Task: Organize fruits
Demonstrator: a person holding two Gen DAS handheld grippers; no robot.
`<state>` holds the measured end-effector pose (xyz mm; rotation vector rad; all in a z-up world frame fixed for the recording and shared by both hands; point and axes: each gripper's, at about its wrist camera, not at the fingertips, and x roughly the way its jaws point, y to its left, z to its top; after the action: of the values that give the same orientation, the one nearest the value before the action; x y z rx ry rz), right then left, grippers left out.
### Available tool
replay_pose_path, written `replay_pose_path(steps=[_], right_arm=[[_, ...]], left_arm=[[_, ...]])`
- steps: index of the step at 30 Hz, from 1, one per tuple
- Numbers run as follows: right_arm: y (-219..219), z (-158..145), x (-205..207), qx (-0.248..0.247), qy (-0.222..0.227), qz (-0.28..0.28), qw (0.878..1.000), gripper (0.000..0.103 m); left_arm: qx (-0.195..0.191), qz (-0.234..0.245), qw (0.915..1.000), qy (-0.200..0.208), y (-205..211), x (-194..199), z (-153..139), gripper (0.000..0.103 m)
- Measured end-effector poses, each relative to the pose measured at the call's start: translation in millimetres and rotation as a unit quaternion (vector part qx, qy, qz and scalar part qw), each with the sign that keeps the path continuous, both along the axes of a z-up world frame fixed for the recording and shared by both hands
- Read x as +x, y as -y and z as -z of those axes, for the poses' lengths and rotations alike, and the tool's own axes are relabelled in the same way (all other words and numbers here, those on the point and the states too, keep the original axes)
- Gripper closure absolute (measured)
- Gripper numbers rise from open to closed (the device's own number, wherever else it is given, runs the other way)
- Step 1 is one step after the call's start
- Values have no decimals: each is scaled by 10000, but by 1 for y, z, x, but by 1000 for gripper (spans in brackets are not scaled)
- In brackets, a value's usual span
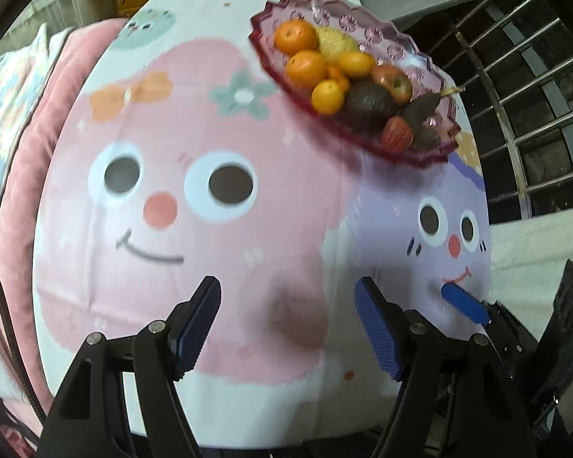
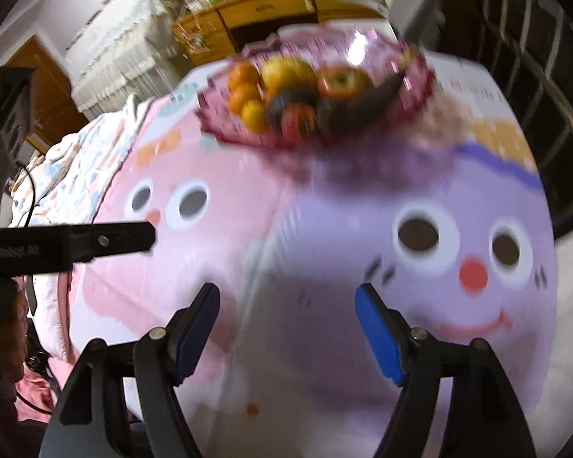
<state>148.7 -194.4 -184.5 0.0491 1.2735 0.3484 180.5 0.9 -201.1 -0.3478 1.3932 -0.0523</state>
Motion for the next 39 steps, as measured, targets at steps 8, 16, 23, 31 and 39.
replay_pose_path(steps=[8, 16, 23, 31, 39], right_arm=[[17, -37, -45, -293, -341, 858, 9953, 23], [25, -113, -90, -221, -82, 1723, 9848, 17], [10, -175, -110, -15, 131, 1227, 9924, 17], [6, -201, -125, -205, 414, 915, 9947, 16], [1, -202, -140, -262, 863, 897, 9919, 0]], left_arm=[[313, 302, 9990, 140, -7, -33, -42, 32], [444, 691, 9941, 712, -19, -68, -113, 29], [587, 775, 9883, 1178, -9, -93, -170, 29], [747, 525, 9827, 1609, 8, -118, -197, 20], [1125, 321, 9750, 1891, 16, -144, -203, 11]])
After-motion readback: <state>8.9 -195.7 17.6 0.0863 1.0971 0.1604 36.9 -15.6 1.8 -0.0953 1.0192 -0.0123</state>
